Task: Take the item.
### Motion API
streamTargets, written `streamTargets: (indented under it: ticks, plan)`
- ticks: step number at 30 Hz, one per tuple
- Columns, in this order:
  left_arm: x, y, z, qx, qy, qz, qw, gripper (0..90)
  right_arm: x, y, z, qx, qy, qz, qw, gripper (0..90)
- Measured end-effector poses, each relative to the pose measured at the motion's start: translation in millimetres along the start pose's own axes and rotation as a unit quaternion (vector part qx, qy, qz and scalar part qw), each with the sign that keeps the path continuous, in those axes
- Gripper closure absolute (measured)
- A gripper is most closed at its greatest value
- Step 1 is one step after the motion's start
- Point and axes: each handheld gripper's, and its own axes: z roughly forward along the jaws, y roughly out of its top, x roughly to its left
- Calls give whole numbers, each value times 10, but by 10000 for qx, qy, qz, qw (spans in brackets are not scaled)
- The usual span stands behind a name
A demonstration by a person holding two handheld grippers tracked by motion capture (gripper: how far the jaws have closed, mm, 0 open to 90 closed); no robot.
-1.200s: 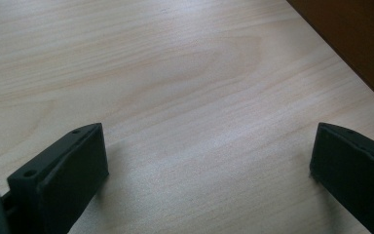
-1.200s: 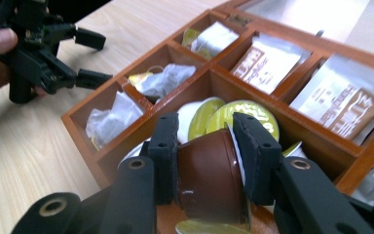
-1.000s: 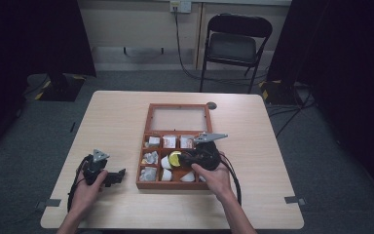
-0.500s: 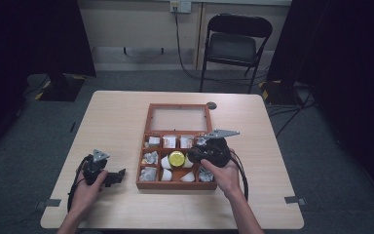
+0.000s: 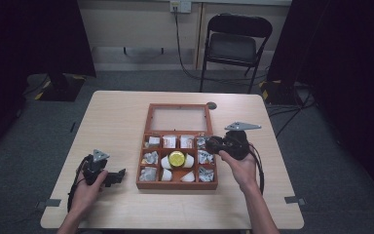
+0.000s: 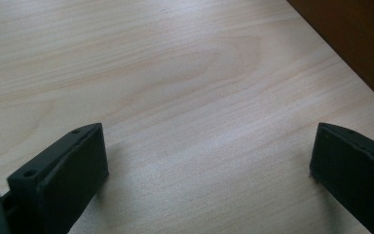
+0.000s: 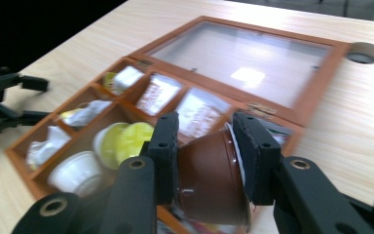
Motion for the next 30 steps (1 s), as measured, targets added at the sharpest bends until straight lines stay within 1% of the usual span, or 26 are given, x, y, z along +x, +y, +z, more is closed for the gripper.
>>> streamTargets:
  ticks: [1,2,3,5,9,10,11,12,13,19,20,21,22,23,25,26,27,30]
  plan:
    - [0,0,0,1,1,2,10000,0,-59,-3,-22,-10,-62,25,10000,630]
    - [0,0,0,1,1,2,10000,0,-59,-3,-22,-10,-62,25,10000,630]
    - [0,0,0,1,0,1,10000,0,-93,-5,-35,-17,-97,46,9999,630]
    - [0,0,0,2,1,3,10000,0,-232,-16,-83,-21,-233,133,9996,630]
    - [0,0,0,0,0,1,10000,0,-361,-27,-129,-46,-357,226,9991,630]
    - [0,0,0,0,0,1,10000,0,-361,-27,-129,-46,-357,226,9991,630]
    - [0,0,0,1,1,1,10000,0,-411,-35,-143,-39,-410,244,9989,630]
    - [0,0,0,1,1,1,10000,0,-411,-35,-143,-39,-410,244,9989,630]
    - [0,0,0,1,0,1,10000,0,-452,-45,-148,-41,-439,268,9987,630]
    - [0,0,0,2,1,2,10000,0,-530,-66,-119,-8,-476,339,9983,630]
    - [0,0,0,2,1,2,10000,0,-539,-68,-107,13,-489,339,9982,630]
    - [0,0,0,1,1,3,10000,0,-551,-72,-80,91,-553,302,9980,630]
    - [0,0,0,1,1,3,10000,0,-551,-72,-80,91,-553,302,9980,630]
    - [0,0,0,0,1,1,10000,0,-581,-86,-44,143,-568,326,9978,630]
    - [0,0,0,1,1,3,10000,0,-620,-102,-21,152,-594,379,9974,630]
    - [0,0,0,0,0,1,10000,0,-632,-108,-12,164,-616,382,9972,630]
    - [0,0,0,1,0,2,10000,0,-649,-119,3,195,-685,367,9968,630]
    - [0,0,0,2,1,4,10000,0,-702,-156,37,243,-715,417,9963,630]
